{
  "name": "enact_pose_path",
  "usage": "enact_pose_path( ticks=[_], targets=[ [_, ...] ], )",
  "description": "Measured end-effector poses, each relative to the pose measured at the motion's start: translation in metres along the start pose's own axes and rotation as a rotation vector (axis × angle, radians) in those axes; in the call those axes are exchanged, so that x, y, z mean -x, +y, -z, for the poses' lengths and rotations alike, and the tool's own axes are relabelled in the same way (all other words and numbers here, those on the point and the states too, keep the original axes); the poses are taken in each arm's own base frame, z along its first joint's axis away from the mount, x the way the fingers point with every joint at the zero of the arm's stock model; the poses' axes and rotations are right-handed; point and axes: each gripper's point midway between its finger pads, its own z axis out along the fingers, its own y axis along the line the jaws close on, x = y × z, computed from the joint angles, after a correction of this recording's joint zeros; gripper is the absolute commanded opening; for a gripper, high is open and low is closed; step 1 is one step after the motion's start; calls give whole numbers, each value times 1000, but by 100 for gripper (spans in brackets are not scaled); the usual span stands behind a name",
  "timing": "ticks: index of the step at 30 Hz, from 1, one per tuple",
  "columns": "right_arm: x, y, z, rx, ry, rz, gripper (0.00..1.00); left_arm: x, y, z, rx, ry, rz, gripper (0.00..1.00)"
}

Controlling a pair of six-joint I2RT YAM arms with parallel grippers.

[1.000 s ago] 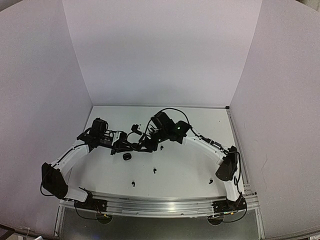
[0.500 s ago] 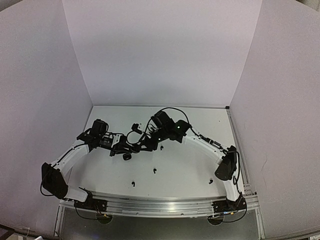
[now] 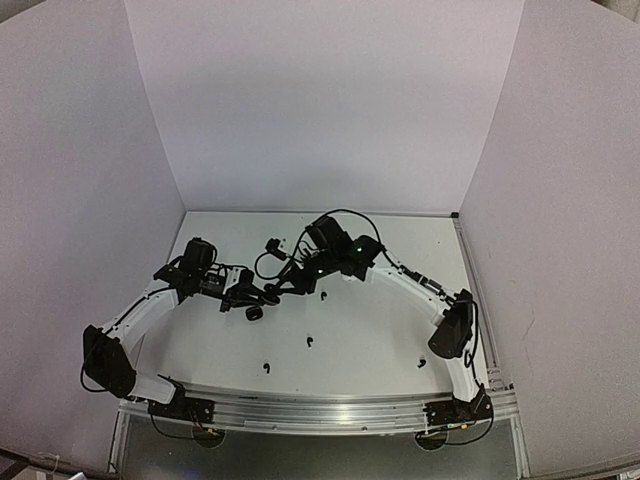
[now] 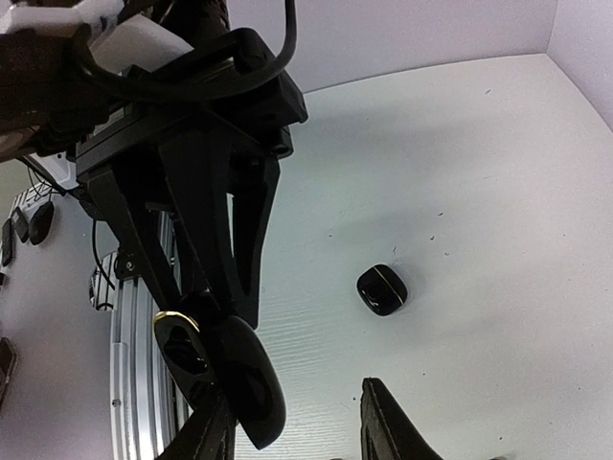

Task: Insert the wireless bluetooth earbuds into the charging case

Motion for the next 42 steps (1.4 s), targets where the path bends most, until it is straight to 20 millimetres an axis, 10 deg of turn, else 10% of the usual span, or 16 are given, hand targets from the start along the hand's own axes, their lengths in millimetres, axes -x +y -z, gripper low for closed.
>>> enact_pose_path(
  ticks=[20, 29, 42],
  targets=[
    [-2, 12, -4, 123, -13, -39, 0, 4, -2, -1, -6, -38, -39, 0],
    [-3, 10, -4, 115, -9, -30, 0, 0, 0, -2, -5, -31, -5, 29],
    [8, 4, 2, 94, -38, -16, 0, -2, 0, -7, -15, -28, 49, 42]
  ],
)
